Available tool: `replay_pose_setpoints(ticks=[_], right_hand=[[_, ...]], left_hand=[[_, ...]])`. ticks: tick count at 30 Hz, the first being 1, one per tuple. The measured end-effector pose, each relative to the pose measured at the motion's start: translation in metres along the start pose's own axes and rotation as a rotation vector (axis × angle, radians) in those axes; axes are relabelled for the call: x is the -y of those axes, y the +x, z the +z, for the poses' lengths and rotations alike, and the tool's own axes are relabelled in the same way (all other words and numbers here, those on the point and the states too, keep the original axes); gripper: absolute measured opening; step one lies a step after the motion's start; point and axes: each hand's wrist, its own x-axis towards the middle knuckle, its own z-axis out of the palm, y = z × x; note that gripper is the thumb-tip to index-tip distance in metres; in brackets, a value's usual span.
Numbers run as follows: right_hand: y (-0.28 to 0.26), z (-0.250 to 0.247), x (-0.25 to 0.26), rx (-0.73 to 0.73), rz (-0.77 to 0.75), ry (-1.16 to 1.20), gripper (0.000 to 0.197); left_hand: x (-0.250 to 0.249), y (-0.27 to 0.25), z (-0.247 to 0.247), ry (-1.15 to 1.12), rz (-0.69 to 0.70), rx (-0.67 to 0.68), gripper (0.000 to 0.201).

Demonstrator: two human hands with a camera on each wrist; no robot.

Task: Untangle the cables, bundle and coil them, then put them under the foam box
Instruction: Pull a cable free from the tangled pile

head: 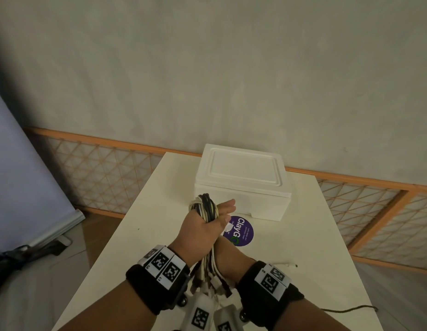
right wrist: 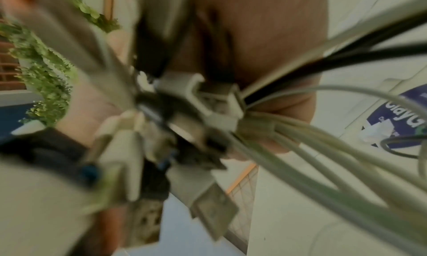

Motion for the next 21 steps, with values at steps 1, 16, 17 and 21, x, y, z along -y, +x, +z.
replay_pose_setpoints(ticks=[1,16,17,21], right_hand=[[0.001,0.002,0.002,0.030,-0.012,-0.043,0.031],[0.006,0.007,-0.002,0.282,-0.059,-0.592,0.015],[0.004,0.006,-0.001,0.242,-0.040,-0.575,0.016],[-0.003,0.007,-0.007,0.161,0.108,-0.453,0.026]], left_hand=[[0.002,0.000,0.000,0.051,0.004,-0.019,0.023],[0.013,0.007,-0.013,0.590,-0.024,0.015,0.032],[0.011,0.007,-0.015,0.632,-0.029,0.027,0.034],[0.014,0.008,-0.023,0.829,-0.132,0.134,0.049]])
